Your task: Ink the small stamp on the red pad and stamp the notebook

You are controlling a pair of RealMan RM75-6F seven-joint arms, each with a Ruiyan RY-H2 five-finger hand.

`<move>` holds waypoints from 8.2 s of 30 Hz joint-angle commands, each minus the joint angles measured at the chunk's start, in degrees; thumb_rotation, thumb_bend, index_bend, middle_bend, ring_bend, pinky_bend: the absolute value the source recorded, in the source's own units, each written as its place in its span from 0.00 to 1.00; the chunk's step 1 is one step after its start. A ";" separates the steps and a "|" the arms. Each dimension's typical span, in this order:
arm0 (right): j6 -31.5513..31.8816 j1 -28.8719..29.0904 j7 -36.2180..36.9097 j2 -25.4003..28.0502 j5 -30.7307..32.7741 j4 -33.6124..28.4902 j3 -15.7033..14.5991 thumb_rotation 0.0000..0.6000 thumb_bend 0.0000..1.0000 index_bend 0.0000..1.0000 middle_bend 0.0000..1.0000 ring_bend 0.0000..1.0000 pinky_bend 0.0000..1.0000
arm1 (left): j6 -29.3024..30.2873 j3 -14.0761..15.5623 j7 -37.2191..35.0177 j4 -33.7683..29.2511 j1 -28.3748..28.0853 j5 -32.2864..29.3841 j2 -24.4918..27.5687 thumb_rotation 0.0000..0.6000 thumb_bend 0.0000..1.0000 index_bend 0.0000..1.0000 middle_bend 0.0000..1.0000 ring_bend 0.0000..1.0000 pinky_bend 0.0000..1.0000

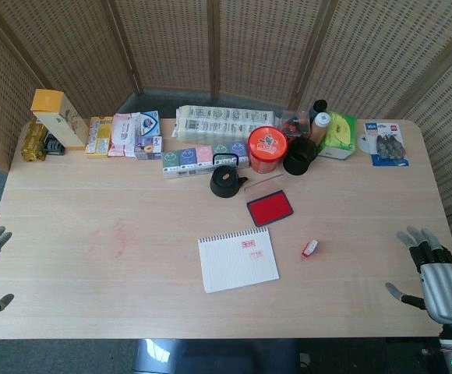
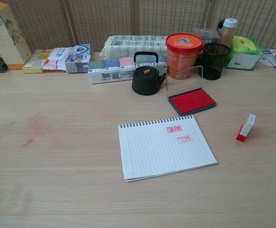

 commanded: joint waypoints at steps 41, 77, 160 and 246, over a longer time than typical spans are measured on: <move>-16.13 26.82 19.03 -19.09 -21.46 42.61 -5.68 1.00 0.21 0.29 0.94 1.00 1.00 | -7.40 -2.23 6.27 -1.56 -2.88 -8.86 -1.94 1.00 0.00 0.00 0.00 0.00 0.00; -21.84 32.75 18.87 -26.15 -16.12 48.43 -8.98 1.00 0.30 0.42 0.94 1.00 1.00 | -8.61 -2.51 6.51 -1.28 -3.66 -10.88 -2.21 1.00 0.00 0.00 0.00 0.00 0.00; -19.84 33.66 27.42 -24.35 -9.40 41.93 -7.82 1.00 0.45 0.61 0.94 1.00 1.00 | -9.06 -1.82 8.09 -1.70 -3.90 -10.53 -3.00 1.00 0.00 0.00 0.00 0.00 0.00; -32.63 54.18 -38.59 -40.25 60.14 30.03 12.95 1.00 0.47 0.62 0.95 1.00 1.00 | -9.87 -1.25 -1.75 -0.13 -4.37 -8.59 0.24 1.00 0.00 0.00 0.00 0.00 0.00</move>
